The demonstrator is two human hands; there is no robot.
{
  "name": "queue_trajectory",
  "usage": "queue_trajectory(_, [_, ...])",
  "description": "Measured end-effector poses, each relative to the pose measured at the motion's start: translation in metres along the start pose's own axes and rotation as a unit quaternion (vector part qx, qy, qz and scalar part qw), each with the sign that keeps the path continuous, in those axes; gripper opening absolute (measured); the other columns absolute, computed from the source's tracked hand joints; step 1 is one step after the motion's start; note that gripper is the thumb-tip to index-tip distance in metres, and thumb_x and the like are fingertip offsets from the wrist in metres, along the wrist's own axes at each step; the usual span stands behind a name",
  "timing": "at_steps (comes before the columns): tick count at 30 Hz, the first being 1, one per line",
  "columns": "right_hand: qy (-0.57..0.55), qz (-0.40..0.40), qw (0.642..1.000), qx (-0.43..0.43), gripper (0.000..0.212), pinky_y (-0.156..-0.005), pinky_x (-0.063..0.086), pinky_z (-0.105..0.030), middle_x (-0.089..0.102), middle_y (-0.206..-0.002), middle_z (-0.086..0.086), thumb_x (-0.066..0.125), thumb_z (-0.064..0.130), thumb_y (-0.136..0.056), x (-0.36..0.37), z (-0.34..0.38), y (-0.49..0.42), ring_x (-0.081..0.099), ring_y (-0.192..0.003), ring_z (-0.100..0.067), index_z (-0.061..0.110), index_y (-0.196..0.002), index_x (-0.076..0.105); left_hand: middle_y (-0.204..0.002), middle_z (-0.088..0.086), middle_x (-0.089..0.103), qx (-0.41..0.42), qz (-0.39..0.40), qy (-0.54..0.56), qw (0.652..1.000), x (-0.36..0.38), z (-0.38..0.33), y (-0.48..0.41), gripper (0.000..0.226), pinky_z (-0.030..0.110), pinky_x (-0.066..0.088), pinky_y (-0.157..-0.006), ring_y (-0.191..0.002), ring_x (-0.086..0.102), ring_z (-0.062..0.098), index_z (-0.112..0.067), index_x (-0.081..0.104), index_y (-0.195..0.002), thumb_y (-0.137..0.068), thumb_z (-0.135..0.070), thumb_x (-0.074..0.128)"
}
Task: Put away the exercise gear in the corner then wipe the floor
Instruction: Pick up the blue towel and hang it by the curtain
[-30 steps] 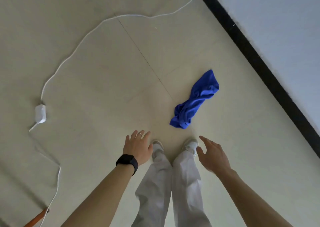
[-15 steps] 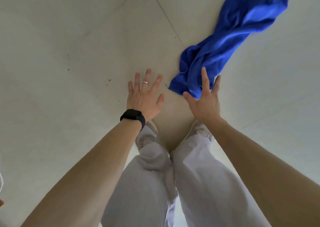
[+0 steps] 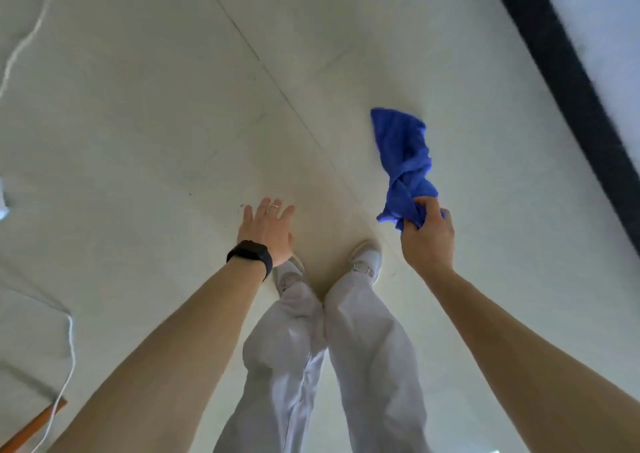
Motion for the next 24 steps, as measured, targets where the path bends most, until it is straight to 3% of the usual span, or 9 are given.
queue_trajectory(3, [0.0, 0.021, 1.0, 0.01, 0.031, -0.072, 0.038, -0.03, 0.055, -0.106, -0.007, 0.05, 0.011, -0.089, -0.096, 0.043, 0.072, 0.051, -0.082, -0.02, 0.024, -0.117, 0.054, -0.159, 0.007, 0.031, 0.023, -0.035, 0.026, 0.999, -0.098, -0.03, 0.094, 0.059, 0.047, 0.02, -0.118, -0.148, 0.02, 0.025, -0.023, 0.025, -0.154, -0.098, -0.03, 0.042])
queue_trajectory(7, [0.013, 0.07, 0.996, -0.045, 0.034, -0.066, 0.052, -0.031, 0.06, -0.103, 0.003, 0.048, 0.017, -0.082, -0.208, 0.108, 0.162, 0.068, -0.082, -0.024, 0.042, -0.103, 0.054, -0.149, 0.009, 0.044, 0.074, -0.108, 0.068, 0.989, -0.221, -0.076, 0.209, 0.058, 0.043, 0.032, -0.112, -0.139, 0.035, 0.027, -0.023, 0.029, -0.152, -0.096, -0.03, 0.045])
queue_trajectory(11, [-0.005, 0.063, 0.993, -0.104, 0.033, -0.06, 0.042, -0.024, 0.058, -0.095, 0.008, 0.053, 0.011, -0.081, -0.306, 0.158, 0.26, 0.061, -0.08, -0.016, 0.041, -0.093, 0.058, -0.149, 0.007, 0.043, 0.168, -0.171, 0.087, 0.967, -0.306, -0.128, 0.317, 0.064, 0.04, 0.033, -0.111, -0.138, 0.036, 0.027, -0.033, 0.026, -0.153, -0.094, -0.029, 0.051])
queue_trajectory(15, [-0.06, 0.028, 0.989, -0.13, 0.033, -0.062, 0.043, -0.019, 0.061, -0.092, 0.007, 0.059, 0.004, -0.08, -0.384, 0.169, 0.357, 0.059, -0.077, -0.015, 0.036, -0.087, 0.064, -0.148, 0.006, 0.045, 0.307, -0.198, 0.064, 0.929, -0.35, -0.183, 0.416, 0.066, 0.038, 0.031, -0.113, -0.141, 0.035, 0.023, -0.043, 0.034, -0.149, -0.089, -0.03, 0.059])
queue_trajectory(17, [-0.101, -0.003, 0.986, -0.131, 0.031, -0.06, 0.043, -0.017, 0.062, -0.092, 0.01, 0.062, 0.001, -0.079, -0.419, 0.163, 0.401, 0.059, -0.075, -0.014, 0.031, -0.083, 0.066, -0.148, 0.003, 0.047, 0.364, -0.233, 0.04, 0.901, -0.372, -0.205, 0.463, 0.055, 0.038, 0.029, -0.115, -0.144, 0.031, 0.021, -0.046, 0.044, -0.142, -0.09, -0.037, 0.06])
queue_trajectory(20, [-0.149, -0.055, 0.979, -0.125, 0.035, -0.062, 0.044, -0.025, 0.063, -0.087, 0.014, 0.063, -0.001, -0.077, -0.454, 0.142, 0.454, 0.057, -0.07, -0.009, 0.034, -0.078, 0.066, -0.144, -0.003, 0.05, 0.434, -0.242, 0.009, 0.868, -0.393, -0.236, 0.517, 0.024, 0.033, 0.027, -0.113, -0.143, 0.032, 0.016, -0.039, 0.069, -0.114, -0.091, -0.039, 0.062])
queue_trajectory(22, [-0.195, -0.097, 0.969, -0.115, 0.025, -0.065, 0.046, -0.028, 0.065, -0.082, 0.007, 0.062, 0.007, -0.076, -0.475, 0.123, 0.489, 0.058, -0.068, -0.008, 0.031, -0.081, 0.067, -0.128, -0.008, 0.061, 0.482, -0.235, -0.026, 0.844, -0.398, -0.265, 0.551, 0.017, 0.029, 0.037, -0.101, -0.131, 0.048, 0.017, -0.03, 0.072, -0.102, -0.094, -0.037, 0.059])
queue_trajectory(24, [-0.244, -0.134, 0.954, -0.11, 0.019, -0.067, 0.049, -0.029, 0.067, -0.073, -0.002, 0.057, 0.016, -0.07, -0.49, 0.106, 0.523, 0.061, -0.068, -0.014, 0.024, -0.084, 0.067, -0.107, -0.016, 0.063, 0.51, -0.224, -0.031, 0.83, -0.396, -0.291, 0.584, 0.016, 0.026, 0.043, -0.082, -0.106, 0.057, 0.012, -0.033, 0.066, -0.105, -0.094, -0.038, 0.055])
Point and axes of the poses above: each hand's wrist, its own y-axis away from the middle knuckle, its own x-axis out of the palm, z = x × y, the point moved 10 cm from there along -y, towards the middle knuckle
